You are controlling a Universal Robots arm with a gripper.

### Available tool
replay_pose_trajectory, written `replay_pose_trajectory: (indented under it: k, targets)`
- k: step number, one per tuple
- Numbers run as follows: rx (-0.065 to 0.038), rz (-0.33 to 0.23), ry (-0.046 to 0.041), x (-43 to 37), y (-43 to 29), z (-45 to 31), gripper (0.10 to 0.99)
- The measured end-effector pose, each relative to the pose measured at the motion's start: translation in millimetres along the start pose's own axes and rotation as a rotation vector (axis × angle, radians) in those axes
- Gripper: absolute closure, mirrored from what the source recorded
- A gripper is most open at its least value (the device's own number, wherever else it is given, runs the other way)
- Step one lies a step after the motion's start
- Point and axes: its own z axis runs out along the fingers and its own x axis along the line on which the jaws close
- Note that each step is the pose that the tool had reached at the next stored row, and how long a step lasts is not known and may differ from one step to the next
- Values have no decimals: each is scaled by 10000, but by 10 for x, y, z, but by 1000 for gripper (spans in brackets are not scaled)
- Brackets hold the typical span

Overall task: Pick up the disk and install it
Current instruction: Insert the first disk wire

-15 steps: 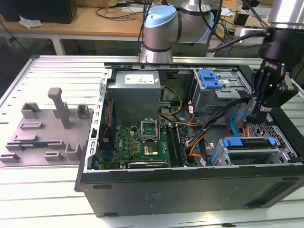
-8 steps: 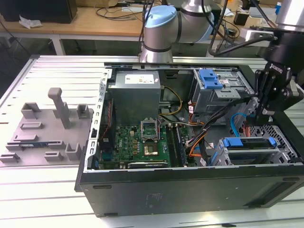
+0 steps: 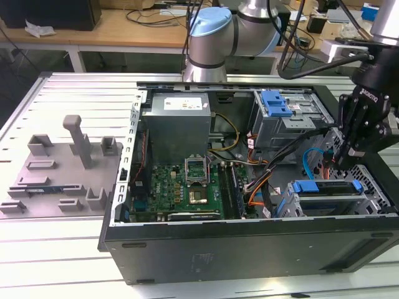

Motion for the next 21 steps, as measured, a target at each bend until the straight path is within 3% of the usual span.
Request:
replay_pose_trajectory:
  k: [3, 5, 8, 10, 13, 17, 21]
  targets:
    - [83, -300, -39, 3, 0, 0, 922]
    - [90, -339, -120, 32, 1, 7, 922]
    - [65, -347, -360, 116, -3, 28, 922]
    - [28, -364, -718, 181, -7, 44, 922]
    - [0, -383, -1013, 234, -10, 57, 922]
    - [-7, -406, -1113, 296, -15, 70, 922]
    - [-3, -424, -1115, 296, -15, 71, 922]
